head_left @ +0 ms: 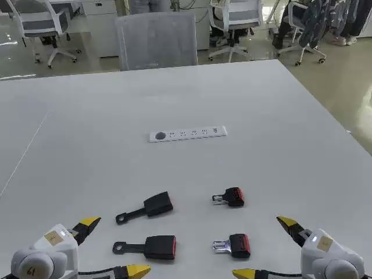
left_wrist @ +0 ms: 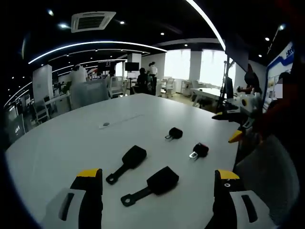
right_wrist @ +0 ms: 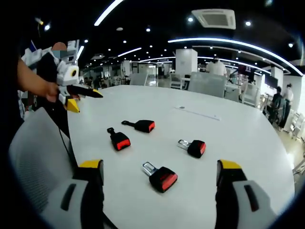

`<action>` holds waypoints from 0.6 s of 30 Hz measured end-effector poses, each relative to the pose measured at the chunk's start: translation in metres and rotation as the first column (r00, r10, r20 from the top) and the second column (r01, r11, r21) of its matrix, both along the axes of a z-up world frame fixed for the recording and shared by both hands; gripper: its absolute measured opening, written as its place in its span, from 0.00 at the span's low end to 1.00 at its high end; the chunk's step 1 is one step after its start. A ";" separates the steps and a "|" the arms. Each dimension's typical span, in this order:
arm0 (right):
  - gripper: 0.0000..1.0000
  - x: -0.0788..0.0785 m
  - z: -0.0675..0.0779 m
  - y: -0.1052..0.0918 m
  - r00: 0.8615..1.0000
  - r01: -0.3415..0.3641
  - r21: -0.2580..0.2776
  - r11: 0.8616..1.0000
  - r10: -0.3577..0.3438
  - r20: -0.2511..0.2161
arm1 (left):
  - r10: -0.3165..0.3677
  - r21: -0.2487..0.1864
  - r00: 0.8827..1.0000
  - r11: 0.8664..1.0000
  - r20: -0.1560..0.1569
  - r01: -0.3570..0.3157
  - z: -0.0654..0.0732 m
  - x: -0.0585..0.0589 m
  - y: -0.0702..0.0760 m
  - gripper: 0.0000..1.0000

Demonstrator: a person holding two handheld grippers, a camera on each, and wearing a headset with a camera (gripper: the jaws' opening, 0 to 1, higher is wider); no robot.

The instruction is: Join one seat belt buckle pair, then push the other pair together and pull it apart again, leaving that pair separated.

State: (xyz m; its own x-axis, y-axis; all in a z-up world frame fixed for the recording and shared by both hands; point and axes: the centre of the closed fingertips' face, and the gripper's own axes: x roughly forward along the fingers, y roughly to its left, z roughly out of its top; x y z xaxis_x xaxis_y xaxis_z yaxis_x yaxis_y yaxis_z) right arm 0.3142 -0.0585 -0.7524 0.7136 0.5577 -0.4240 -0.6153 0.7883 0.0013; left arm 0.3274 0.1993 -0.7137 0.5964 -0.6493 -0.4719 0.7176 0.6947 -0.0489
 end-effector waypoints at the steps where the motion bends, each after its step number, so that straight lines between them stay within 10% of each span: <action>1: 1.00 0.000 0.000 0.000 1.000 0.000 0.001 1.000 0.000 0.000 | -0.001 0.001 1.000 1.000 0.000 0.001 0.000 0.000 0.000 1.00; 18: 1.00 0.003 0.004 0.004 1.000 0.014 0.018 1.000 -0.014 0.010 | -0.016 0.002 1.000 1.000 0.002 0.016 -0.001 0.005 -0.003 1.00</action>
